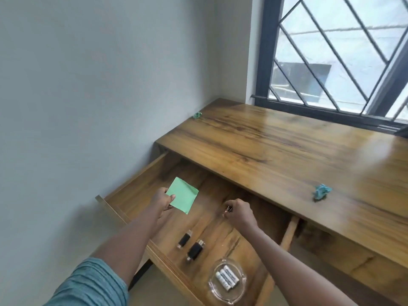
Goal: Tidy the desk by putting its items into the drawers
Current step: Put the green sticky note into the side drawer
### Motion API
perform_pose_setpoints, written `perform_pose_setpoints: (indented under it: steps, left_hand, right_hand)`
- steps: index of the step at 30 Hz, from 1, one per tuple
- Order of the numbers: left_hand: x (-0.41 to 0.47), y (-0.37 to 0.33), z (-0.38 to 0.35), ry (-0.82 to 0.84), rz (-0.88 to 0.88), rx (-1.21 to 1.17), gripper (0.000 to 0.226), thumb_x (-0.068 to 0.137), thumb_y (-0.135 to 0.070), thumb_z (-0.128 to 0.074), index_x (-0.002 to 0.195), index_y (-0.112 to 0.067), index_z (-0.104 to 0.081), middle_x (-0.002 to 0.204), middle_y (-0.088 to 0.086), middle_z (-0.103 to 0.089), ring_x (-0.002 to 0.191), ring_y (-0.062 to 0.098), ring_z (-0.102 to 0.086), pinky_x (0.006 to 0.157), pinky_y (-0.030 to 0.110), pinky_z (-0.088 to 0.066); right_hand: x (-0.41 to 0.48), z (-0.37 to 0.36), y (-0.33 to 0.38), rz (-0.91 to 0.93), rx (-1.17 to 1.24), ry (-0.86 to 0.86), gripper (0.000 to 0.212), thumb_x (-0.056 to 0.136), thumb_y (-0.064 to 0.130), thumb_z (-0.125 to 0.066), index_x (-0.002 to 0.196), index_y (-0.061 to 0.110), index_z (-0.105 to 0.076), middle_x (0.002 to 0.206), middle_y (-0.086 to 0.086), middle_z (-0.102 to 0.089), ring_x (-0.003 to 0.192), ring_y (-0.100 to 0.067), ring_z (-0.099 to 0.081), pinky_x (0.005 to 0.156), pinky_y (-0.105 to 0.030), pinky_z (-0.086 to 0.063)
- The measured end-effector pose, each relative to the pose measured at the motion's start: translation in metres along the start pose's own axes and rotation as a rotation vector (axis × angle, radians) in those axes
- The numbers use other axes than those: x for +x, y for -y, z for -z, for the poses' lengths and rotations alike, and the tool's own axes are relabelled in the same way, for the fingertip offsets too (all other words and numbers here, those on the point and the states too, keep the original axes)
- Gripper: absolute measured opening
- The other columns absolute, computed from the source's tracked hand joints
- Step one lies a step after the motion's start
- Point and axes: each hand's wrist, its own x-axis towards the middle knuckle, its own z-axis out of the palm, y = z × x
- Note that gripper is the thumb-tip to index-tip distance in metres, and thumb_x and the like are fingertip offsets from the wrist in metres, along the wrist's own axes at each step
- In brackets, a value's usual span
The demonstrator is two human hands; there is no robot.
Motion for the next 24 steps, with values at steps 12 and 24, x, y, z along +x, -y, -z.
perform_pose_setpoints:
  steps: [12, 24]
  left_hand:
    - [0.106, 0.062, 0.043, 0.19, 0.019, 0.359, 0.041, 0.09, -0.004, -0.058, 0.13, -0.004, -0.049, 0.122, 0.019, -0.061, 0.101, 0.03, -0.064, 0.076, 0.035, -0.056]
    - [0.105, 0.072, 0.039, 0.08, -0.044, 0.732, 0.033, 0.096, -0.01, -0.044, 0.129, -0.008, -0.043, 0.126, 0.016, -0.057, 0.112, 0.032, -0.059, 0.085, 0.036, -0.051]
  right_hand:
    - [0.043, -0.151, 0.08, -0.14, -0.018, 0.059, 0.04, 0.085, 0.008, -0.064, 0.125, 0.013, -0.06, 0.121, -0.006, -0.061, 0.106, -0.021, -0.06, 0.088, -0.027, -0.05]
    - [0.034, -0.201, 0.095, -0.144, -0.141, -0.004, 0.033, 0.089, 0.009, -0.058, 0.122, 0.012, -0.061, 0.121, -0.003, -0.061, 0.109, -0.02, -0.055, 0.088, -0.027, -0.046]
